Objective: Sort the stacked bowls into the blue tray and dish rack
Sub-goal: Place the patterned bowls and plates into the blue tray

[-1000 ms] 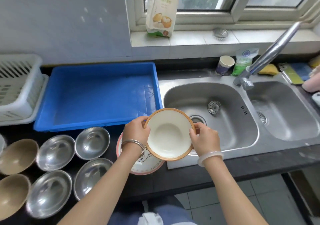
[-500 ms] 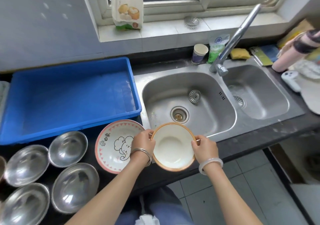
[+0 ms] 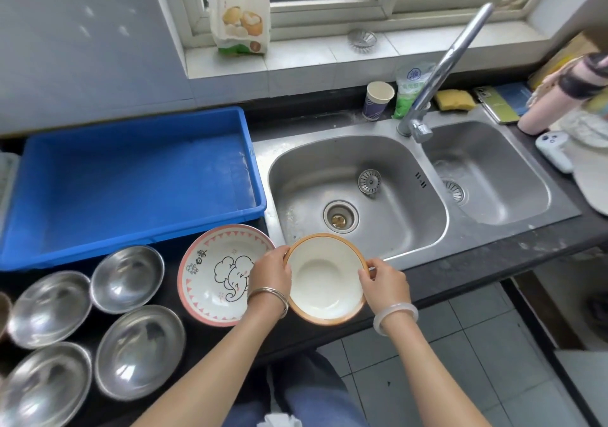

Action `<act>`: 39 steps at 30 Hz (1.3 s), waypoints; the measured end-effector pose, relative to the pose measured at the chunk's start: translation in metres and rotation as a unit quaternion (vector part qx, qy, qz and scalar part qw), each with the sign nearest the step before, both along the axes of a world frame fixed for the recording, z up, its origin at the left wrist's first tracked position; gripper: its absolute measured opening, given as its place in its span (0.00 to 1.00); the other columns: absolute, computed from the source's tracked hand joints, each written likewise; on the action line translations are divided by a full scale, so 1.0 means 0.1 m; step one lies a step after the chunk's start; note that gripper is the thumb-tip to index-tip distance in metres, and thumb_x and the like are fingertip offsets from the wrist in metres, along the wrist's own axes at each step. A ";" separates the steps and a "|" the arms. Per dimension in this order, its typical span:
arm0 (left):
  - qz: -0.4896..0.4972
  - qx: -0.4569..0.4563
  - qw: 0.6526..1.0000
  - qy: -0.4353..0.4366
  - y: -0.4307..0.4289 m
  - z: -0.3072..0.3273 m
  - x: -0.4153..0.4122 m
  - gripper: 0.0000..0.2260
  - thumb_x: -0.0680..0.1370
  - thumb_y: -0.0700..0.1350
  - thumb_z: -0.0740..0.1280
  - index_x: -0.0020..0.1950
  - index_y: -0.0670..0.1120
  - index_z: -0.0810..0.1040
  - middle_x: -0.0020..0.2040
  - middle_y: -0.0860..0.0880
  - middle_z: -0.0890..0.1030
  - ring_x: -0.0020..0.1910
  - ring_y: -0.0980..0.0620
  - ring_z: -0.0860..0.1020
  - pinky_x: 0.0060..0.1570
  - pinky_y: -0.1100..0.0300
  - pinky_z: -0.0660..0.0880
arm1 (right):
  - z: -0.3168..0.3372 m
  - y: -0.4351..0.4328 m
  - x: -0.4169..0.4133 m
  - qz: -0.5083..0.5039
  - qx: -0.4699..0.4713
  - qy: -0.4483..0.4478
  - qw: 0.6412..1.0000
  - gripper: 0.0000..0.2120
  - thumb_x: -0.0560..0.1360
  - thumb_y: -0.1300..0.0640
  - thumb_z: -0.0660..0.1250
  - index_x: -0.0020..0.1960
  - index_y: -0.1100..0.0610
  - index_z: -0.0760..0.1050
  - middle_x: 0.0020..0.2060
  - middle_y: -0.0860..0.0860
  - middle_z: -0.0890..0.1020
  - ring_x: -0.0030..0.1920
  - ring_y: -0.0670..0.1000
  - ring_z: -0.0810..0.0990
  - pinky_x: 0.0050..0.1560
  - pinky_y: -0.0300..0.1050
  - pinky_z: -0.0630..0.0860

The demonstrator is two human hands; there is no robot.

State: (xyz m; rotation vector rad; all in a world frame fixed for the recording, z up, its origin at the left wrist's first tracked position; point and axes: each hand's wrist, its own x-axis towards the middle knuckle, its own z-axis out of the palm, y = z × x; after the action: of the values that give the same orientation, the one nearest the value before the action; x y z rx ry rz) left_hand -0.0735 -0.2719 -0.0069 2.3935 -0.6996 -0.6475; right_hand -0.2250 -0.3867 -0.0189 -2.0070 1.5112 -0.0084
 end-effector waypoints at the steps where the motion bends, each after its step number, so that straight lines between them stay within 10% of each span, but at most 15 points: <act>1: 0.003 -0.003 1.000 0.002 0.00 0.00 0.00 0.14 0.76 0.38 0.62 0.60 0.48 0.77 0.50 0.45 0.83 0.47 0.45 0.79 0.46 0.56 0.74 | 0.00 0.00 -0.01 0.001 0.001 0.003 1.000 0.05 0.76 0.54 0.62 0.46 0.53 0.75 0.35 0.47 0.77 0.36 0.52 0.76 0.35 0.39 0.68; 12: 0.083 -0.046 0.995 0.015 0.32 0.02 0.20 0.14 0.76 0.42 0.65 0.61 0.48 0.77 0.56 0.47 0.81 0.50 0.48 0.78 0.48 0.57 0.75 | 0.22 0.05 0.17 0.054 -0.021 -0.031 0.998 0.16 0.78 0.52 0.59 0.64 0.55 0.71 0.61 0.52 0.78 0.61 0.55 0.74 0.56 0.46 0.69; 19: 0.184 0.003 0.983 -0.021 0.86 -0.02 0.68 0.21 0.73 0.40 0.67 0.66 0.47 0.72 0.68 0.44 0.69 0.66 0.41 0.68 0.68 0.49 0.64 | 0.22 0.34 1.06 0.264 -0.037 -0.017 0.964 0.18 0.79 0.50 0.57 0.67 0.53 0.68 0.65 0.52 0.75 0.69 0.53 0.67 0.69 0.49 0.63; 24: 0.195 0.035 0.979 0.040 1.06 -0.09 0.84 0.25 0.73 0.38 0.65 0.70 0.46 0.66 0.64 0.42 0.73 0.63 0.42 0.72 0.60 0.49 0.70 | 0.03 0.44 1.65 0.361 -0.024 0.151 0.920 0.13 0.79 0.53 0.54 0.61 0.54 0.68 0.51 0.57 0.81 0.51 0.59 0.79 0.52 0.51 0.71; 32: 0.232 0.016 0.964 0.129 1.12 -0.19 0.91 0.15 0.74 0.34 0.53 0.50 0.52 0.72 0.47 0.47 0.78 0.42 0.47 0.73 0.40 0.57 0.69 | -0.06 0.36 1.83 0.327 0.004 0.132 0.936 0.10 0.76 0.56 0.58 0.55 0.53 0.74 0.46 0.57 0.81 0.42 0.58 0.78 0.41 0.46 0.72; 39: 0.238 -0.029 0.961 0.140 1.23 -0.07 1.12 0.17 0.74 0.31 0.56 0.55 0.47 0.76 0.46 0.49 0.80 0.44 0.47 0.77 0.38 0.56 0.75 | 0.17 0.31 1.88 0.306 0.034 0.072 0.949 0.08 0.74 0.56 0.64 0.51 0.50 0.80 0.44 0.53 0.84 0.41 0.54 0.80 0.40 0.41 0.71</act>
State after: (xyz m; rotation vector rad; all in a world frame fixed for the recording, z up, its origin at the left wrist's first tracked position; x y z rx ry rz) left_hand 0.0381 -0.1493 -0.0144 2.2324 -0.0144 -0.7194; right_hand -0.0370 -0.3558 -0.0018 -2.3744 0.8915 0.4447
